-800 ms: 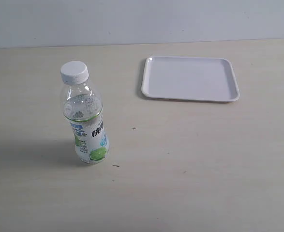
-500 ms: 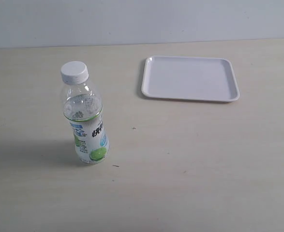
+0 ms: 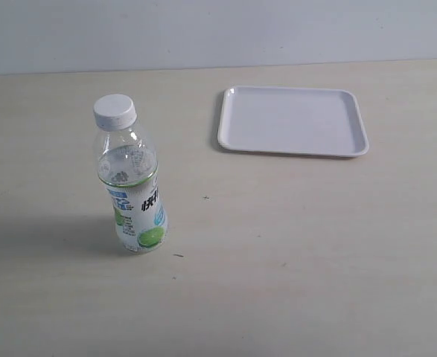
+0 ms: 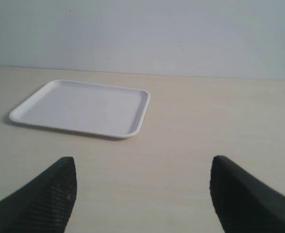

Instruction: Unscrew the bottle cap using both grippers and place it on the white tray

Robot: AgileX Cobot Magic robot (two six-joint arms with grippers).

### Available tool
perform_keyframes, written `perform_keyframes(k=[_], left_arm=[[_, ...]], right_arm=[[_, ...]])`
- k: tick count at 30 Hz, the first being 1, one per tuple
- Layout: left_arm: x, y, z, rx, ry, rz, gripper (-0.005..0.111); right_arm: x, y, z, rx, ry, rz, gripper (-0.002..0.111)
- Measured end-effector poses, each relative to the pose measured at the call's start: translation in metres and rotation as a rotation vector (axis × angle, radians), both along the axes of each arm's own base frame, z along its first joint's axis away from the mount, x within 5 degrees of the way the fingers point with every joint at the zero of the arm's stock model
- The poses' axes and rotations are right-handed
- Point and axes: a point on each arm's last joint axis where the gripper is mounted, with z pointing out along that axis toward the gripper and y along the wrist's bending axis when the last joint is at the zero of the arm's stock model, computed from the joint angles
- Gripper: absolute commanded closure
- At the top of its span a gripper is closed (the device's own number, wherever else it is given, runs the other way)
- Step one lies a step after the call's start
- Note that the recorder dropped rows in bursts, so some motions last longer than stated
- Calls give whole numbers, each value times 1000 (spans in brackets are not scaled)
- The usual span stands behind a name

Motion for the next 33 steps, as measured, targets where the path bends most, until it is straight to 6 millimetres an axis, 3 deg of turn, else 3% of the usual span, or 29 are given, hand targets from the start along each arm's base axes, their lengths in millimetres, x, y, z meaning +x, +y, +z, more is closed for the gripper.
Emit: perform_keyframes(k=[2,5,12,24,27,33], left_arm=[[18,-10,-22,133,153,-84,97],[29,-17,-40,197,247,-157,91],[43,-22,-86,294,439,-235,75],[53,-30,-129,359,580,-355,73],[55,-31,-138,388,603,-378,60],[58,-35,-155,425,602,-454,18]], right_arm=[[0,0,0,0,0,0,36],[0,0,1,0,-6,0,36],[0,0,1,0,-6,0,36],[0,0,1,0,-8,1,36],[0,0,1,0,-8,1,36],[0,0,1,0,-8,1,36]])
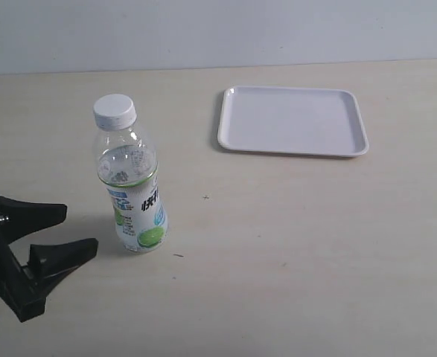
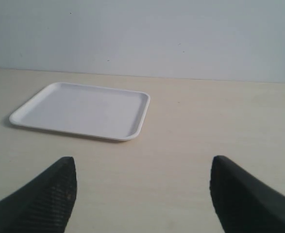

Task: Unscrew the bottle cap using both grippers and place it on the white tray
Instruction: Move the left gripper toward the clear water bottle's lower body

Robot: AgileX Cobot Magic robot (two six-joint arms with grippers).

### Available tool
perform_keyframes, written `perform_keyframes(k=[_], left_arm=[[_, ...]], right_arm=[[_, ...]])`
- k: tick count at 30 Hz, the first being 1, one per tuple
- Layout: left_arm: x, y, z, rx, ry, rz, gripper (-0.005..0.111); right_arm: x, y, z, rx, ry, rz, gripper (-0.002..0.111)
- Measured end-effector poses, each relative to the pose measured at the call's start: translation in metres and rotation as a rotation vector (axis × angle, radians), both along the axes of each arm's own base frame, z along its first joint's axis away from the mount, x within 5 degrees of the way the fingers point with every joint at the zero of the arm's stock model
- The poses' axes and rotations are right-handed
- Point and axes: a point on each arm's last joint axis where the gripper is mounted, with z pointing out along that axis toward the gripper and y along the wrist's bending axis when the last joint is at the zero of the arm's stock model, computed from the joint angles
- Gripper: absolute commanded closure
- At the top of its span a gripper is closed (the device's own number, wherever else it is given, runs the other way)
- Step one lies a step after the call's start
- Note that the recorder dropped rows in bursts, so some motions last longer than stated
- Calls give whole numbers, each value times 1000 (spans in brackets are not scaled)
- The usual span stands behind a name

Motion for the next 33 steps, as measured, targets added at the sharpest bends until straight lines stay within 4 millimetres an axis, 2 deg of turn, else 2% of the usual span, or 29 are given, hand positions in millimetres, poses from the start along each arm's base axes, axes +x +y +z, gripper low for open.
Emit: perform_keyframes(k=[2,5,13,22,33], left_arm=[[1,-2,-3,-17,-8,-17,12],[4,-3,-8,-42,-22,-21,11],[27,-9,-20,-99,-36,-63,11],[57,-15,-44,-130,-1,-108,11],[75,-19,-60,-124,3,-181,11]], right_arm=[[0,0,0,0,0,0,36],[0,0,0,0,0,0,36],[0,0,0,0,0,0,36],[0,0,0,0,0,0,36],[0,0,0,0,0,0,36]])
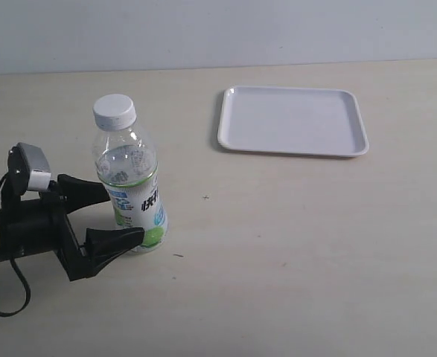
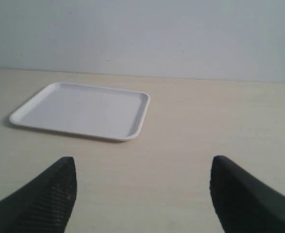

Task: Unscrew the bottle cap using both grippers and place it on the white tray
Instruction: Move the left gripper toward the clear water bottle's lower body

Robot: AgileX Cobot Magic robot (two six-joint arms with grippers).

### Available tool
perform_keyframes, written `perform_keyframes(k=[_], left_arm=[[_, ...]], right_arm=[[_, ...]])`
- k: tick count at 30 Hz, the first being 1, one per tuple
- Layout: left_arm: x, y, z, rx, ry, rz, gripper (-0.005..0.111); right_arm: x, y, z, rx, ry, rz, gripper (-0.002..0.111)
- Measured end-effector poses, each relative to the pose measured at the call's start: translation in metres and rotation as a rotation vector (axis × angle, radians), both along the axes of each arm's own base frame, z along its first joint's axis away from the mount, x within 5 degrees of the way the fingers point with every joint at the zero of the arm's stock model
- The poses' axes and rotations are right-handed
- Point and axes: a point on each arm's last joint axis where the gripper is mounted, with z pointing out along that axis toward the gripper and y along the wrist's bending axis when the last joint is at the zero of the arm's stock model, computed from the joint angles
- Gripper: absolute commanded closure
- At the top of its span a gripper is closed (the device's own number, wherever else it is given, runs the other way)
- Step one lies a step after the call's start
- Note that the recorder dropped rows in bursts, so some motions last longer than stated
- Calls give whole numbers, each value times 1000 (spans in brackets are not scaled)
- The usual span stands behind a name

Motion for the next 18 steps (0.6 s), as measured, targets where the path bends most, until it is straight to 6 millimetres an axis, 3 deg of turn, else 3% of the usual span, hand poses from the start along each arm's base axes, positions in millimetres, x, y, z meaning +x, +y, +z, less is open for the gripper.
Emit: perform_keyframes(k=[14,18], left_arm=[[3,-2,-1,6,-22,-34,11],[0,-11,-1,14,-41,-70,11]], right_arm=[[0,0,0,0,0,0,36],[0,0,0,0,0,0,36]])
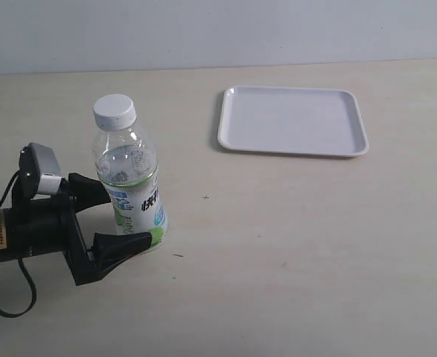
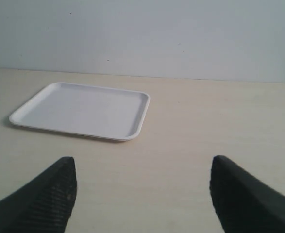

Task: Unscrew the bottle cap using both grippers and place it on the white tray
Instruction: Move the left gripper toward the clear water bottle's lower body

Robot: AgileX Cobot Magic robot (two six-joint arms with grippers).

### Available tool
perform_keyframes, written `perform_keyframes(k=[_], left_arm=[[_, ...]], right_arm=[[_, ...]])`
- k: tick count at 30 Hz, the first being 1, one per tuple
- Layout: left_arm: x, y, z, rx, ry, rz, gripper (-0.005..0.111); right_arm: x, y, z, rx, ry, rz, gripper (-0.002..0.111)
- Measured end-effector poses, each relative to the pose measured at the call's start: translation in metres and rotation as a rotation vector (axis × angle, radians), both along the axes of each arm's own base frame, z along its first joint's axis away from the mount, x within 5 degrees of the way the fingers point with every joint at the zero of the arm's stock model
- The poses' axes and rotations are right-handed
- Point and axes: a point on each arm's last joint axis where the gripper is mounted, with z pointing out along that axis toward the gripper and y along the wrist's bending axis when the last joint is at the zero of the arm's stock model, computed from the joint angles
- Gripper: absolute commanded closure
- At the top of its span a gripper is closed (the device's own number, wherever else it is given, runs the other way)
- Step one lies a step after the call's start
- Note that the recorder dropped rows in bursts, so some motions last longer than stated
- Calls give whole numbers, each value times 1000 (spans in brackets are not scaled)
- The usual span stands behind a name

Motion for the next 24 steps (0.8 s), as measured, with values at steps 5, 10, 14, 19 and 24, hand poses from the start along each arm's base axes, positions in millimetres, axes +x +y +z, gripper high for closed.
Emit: perform_keyframes(k=[5,10,14,19,24], left_arm=[[-1,-13,0,18,-51,-21,11],[6,-20,3,19,-89,10,11],[13,-22,5,0,-87,28,11],[20,-23,8,-36,-47,58,11],[21,-23,8,-43,-34,60,30]], right_arm=[[0,0,0,0,0,0,36],[0,0,0,0,0,0,36],[0,0,0,0,0,0,36],[0,0,0,0,0,0,36],[0,0,0,0,0,0,36]])
